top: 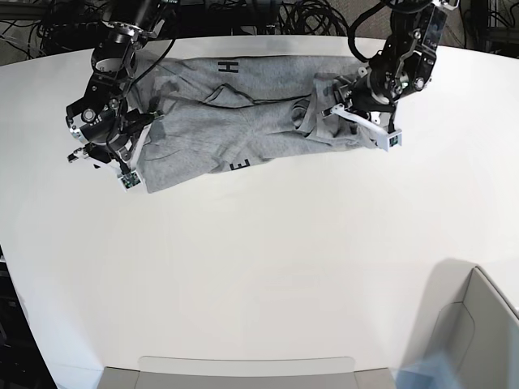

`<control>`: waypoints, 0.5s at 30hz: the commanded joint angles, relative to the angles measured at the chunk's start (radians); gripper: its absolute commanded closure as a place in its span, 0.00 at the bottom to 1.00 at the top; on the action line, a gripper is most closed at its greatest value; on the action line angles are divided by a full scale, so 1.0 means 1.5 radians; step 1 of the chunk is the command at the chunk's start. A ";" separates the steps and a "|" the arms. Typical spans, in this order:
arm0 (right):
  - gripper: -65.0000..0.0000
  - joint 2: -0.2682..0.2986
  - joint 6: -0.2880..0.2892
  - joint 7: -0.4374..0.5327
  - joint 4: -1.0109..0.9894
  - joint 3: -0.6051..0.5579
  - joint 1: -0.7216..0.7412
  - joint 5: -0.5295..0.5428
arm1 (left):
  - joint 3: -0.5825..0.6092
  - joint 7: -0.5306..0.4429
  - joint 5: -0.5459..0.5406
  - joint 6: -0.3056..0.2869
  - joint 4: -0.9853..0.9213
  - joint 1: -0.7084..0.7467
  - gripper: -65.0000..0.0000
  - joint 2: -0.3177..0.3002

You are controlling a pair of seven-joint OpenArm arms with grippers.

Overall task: Fold the T-shirt properly
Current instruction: 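Move the right gripper along the strip and grasp its other end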

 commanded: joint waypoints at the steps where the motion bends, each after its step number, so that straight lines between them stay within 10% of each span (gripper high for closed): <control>1: 0.61 -0.001 0.010 0.000 0.027 -0.001 0.011 0.004 | 0.000 0.005 0.002 0.002 0.000 -0.002 0.98 -0.004; 6: 0.61 0.005 0.010 -0.124 0.061 0.011 0.031 0.062 | 0.001 0.005 0.002 0.002 -0.003 -0.002 0.98 -0.005; 15: 0.61 0.049 0.010 -0.124 -0.004 0.107 0.061 0.173 | 0.005 0.008 0.002 0.001 -0.003 -0.002 0.98 -0.005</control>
